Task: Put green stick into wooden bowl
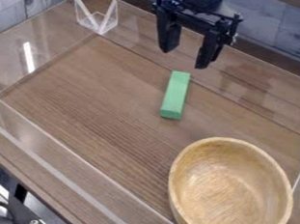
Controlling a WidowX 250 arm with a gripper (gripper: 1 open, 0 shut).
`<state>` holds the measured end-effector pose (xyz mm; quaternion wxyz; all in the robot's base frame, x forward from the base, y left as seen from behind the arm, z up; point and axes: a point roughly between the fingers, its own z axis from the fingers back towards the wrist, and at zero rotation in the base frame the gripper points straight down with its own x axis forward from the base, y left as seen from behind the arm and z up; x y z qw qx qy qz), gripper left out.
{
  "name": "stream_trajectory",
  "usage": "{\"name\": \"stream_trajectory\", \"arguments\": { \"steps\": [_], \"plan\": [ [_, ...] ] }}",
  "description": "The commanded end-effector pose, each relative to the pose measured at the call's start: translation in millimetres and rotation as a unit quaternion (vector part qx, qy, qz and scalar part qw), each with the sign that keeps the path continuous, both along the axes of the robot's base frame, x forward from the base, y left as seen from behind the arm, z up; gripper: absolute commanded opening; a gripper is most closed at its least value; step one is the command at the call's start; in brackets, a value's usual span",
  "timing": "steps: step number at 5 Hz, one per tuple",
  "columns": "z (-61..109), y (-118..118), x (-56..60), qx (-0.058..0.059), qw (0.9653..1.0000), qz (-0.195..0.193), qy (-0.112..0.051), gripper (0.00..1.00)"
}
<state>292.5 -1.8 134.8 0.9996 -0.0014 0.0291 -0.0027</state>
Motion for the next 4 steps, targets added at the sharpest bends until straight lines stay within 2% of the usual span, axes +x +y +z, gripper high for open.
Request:
{"name": "stream_trajectory", "arguments": {
  "steps": [1, 2, 3, 4],
  "plan": [
    [-16.0, 3.9, 0.3, 0.006, 1.0000, 0.003, -0.002, 1.00],
    [-38.3, 7.8, -6.1, 0.014, 0.9999, -0.004, 0.000, 1.00],
    [-51.6, 12.3, -9.8, 0.020, 0.9996, -0.013, -0.012, 1.00],
    [-58.4, 16.3, -4.5, 0.024, 0.9987, -0.030, -0.032, 1.00]
  ]
}}
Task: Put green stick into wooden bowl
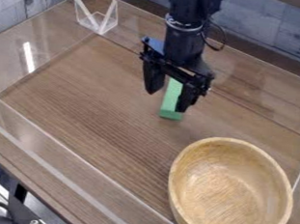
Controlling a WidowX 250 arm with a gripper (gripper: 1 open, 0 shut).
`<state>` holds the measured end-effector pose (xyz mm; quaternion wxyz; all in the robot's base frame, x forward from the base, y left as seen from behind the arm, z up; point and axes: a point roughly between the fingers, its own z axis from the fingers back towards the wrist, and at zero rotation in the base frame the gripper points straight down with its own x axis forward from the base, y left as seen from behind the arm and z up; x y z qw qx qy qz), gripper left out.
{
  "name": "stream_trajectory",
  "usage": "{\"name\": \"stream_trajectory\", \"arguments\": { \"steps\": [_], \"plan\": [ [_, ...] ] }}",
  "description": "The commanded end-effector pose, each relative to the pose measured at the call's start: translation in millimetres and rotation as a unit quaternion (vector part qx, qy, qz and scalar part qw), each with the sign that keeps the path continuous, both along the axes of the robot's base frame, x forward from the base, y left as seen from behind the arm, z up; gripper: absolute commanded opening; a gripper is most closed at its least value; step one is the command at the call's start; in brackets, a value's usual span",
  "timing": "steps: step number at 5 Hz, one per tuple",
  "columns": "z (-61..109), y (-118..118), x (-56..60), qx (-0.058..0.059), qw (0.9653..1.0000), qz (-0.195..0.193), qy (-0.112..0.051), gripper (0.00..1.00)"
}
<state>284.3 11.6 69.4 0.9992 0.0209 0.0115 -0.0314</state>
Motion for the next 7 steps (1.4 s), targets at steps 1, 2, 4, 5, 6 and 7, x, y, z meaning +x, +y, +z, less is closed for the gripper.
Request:
{"name": "stream_trajectory", "arguments": {
  "steps": [1, 2, 4, 5, 6, 7],
  "plan": [
    [2.2, 6.1, 12.8, 0.005, 0.9996, -0.004, -0.028, 1.00],
    [-2.7, 8.9, 21.8, 0.008, 0.9992, -0.003, -0.040, 1.00],
    [-12.9, 12.0, 33.9, 0.010, 0.9987, 0.005, -0.049, 1.00],
    [-18.2, 13.4, 36.2, 0.010, 0.9986, 0.008, -0.051, 0.00],
    [-20.2, 14.5, 36.3, 0.007, 0.9984, 0.012, -0.054, 0.00],
    [-17.2, 15.1, 31.9, 0.003, 0.9983, 0.018, -0.055, 0.00]
  ]
}}
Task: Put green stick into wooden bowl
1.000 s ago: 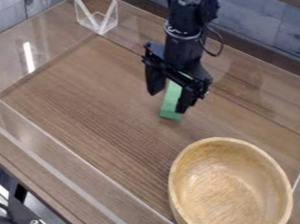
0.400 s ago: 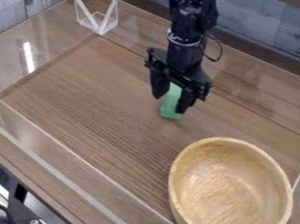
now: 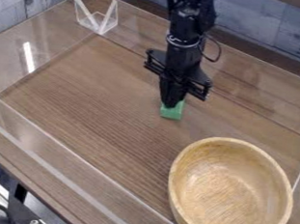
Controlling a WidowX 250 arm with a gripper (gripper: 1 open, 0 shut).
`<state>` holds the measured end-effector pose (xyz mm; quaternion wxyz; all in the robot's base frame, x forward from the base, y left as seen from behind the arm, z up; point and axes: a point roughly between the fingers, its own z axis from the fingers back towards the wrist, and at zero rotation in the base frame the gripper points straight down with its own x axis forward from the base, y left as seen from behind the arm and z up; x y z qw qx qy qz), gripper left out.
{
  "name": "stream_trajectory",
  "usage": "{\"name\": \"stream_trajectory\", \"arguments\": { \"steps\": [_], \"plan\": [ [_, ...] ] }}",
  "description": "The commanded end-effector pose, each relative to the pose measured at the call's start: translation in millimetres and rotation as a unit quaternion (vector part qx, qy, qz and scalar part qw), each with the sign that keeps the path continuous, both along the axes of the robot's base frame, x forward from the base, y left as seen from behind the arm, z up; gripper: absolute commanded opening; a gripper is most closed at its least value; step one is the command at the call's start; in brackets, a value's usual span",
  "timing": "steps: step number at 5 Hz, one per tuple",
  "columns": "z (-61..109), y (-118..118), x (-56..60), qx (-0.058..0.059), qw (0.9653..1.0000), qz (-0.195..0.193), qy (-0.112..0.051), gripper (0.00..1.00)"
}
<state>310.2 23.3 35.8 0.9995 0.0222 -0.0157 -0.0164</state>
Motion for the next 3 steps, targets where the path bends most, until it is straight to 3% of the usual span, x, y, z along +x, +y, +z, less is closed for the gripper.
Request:
{"name": "stream_trajectory", "arguments": {
  "steps": [1, 2, 3],
  "plan": [
    [17.3, 3.7, 3.1, -0.001, 0.9996, 0.006, -0.026, 1.00],
    [19.2, 3.9, 1.4, -0.002, 0.9996, 0.012, -0.027, 1.00],
    [19.0, 3.2, 2.9, -0.004, 0.9995, 0.015, -0.028, 0.00]
  ]
}}
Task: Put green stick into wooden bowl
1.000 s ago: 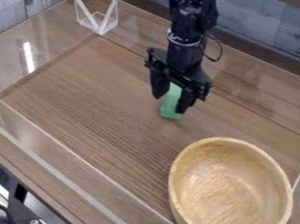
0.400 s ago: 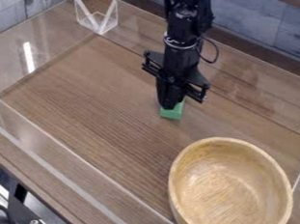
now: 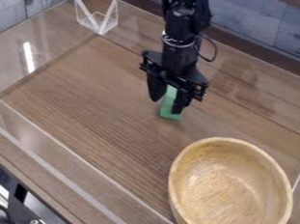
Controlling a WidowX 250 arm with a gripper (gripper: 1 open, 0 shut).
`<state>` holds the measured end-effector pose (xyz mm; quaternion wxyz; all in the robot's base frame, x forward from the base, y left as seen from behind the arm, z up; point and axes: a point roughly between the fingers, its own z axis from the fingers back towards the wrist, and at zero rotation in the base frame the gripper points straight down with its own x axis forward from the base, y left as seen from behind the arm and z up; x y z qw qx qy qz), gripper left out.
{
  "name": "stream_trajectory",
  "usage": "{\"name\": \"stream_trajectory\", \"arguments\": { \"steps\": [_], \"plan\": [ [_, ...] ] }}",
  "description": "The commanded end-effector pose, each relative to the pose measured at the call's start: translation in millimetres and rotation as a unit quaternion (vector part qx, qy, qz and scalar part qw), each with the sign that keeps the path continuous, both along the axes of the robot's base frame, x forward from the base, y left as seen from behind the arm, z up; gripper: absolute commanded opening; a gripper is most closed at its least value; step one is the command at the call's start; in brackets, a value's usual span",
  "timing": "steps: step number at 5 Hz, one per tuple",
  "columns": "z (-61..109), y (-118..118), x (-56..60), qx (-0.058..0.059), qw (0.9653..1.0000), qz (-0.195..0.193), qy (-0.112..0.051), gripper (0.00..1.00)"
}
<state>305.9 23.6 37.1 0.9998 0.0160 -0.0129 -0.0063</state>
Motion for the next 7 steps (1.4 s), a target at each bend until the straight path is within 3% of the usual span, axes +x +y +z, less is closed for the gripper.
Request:
{"name": "stream_trajectory", "arguments": {
  "steps": [1, 2, 3, 4, 7],
  "plan": [
    [16.2, 2.8, 9.1, 0.001, 0.9994, 0.008, -0.033, 0.00],
    [19.1, 2.2, 9.6, 0.000, 0.9992, 0.013, -0.037, 1.00],
    [22.1, 2.1, 7.9, -0.001, 0.9991, 0.017, -0.038, 1.00],
    [20.7, 2.1, 9.6, -0.002, 0.9990, 0.020, -0.041, 0.00],
    [11.5, -4.8, 13.0, -0.002, 0.9989, 0.020, -0.043, 0.00]
  ]
}}
